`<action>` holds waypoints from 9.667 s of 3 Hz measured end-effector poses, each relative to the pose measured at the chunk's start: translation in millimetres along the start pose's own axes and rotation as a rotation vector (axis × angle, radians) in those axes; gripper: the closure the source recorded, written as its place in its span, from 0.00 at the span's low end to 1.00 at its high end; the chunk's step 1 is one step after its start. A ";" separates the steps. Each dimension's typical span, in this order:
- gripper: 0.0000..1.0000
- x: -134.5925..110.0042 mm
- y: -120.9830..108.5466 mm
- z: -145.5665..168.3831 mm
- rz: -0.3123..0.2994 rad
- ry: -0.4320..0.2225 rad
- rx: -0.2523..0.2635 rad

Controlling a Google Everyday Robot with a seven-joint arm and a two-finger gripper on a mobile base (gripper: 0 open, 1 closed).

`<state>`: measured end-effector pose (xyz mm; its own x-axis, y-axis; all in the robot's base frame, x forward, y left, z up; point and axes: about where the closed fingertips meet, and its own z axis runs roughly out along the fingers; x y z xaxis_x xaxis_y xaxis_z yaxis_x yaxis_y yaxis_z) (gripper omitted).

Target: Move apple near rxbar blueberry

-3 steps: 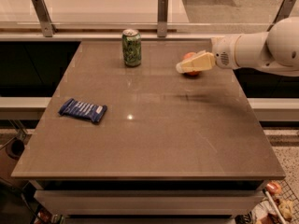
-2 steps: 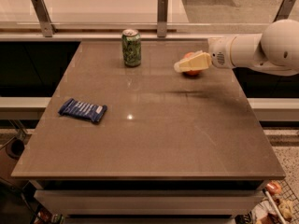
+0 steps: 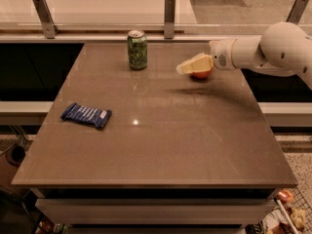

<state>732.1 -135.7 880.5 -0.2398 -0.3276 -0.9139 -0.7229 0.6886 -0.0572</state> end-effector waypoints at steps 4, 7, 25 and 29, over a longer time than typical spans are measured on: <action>0.52 20.8 -15.4 -19.5 0.087 -0.068 0.053; 0.04 20.1 -10.3 -12.4 0.086 -0.067 0.040; 0.82 -6.9 326.2 -3.7 -0.072 -0.040 -0.064; 0.00 -14.9 332.9 -6.2 -0.095 -0.042 -0.060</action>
Offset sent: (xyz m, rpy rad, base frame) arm -0.0163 -0.0533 0.0057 0.1515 -0.0583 -0.1299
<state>491.0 94.5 877.6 -0.1417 -0.3613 -0.9216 -0.7790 0.6152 -0.1214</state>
